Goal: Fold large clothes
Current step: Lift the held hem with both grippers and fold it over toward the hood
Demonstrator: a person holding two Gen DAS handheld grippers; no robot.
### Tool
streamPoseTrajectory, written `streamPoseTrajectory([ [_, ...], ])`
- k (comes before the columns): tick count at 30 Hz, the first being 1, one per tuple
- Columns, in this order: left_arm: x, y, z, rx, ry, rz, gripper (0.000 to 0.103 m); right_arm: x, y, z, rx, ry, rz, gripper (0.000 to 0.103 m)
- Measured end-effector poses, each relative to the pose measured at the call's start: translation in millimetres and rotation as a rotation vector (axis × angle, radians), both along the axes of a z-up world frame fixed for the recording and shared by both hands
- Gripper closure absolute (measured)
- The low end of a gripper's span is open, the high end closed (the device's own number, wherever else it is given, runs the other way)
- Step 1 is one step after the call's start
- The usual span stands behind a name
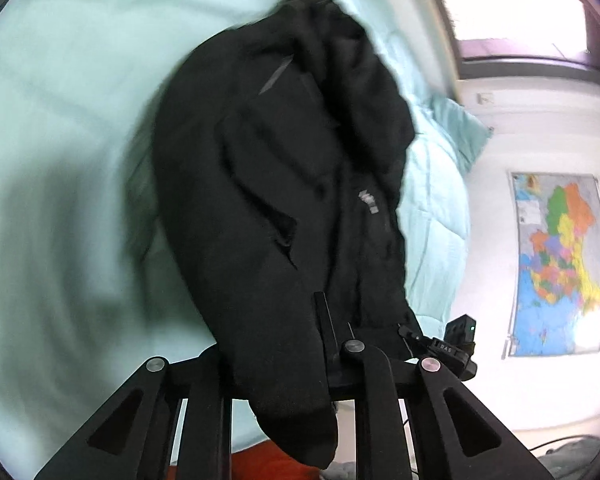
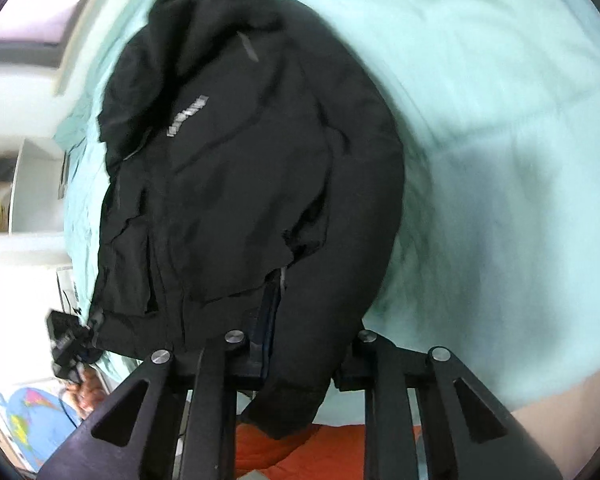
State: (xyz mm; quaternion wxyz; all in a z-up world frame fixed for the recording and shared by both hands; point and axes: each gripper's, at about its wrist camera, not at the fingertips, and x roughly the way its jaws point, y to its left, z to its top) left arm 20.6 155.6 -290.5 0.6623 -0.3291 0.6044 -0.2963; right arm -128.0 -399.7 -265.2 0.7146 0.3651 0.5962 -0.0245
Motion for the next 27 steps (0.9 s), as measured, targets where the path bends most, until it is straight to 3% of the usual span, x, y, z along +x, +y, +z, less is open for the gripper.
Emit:
streamPoseTrajectory([
  [6,29,-10,59,-0.054,-0.157,-0.005,0.085,28,-15,48,-0.032,-0.102,0.001,0.081],
  [15,85,-19,132,-0.094,-0.328,0.061,0.086,77,-46,129,-0.097,-0.308,-0.013,0.081],
  [22,141,-34,169,-0.104,-0.416,0.062,0.086,136,-59,172,-0.156,-0.407,0.018,0.081],
  [27,212,-52,183,-0.103,-0.449,0.079,0.085,206,-79,192,-0.192,-0.445,0.032,0.081],
])
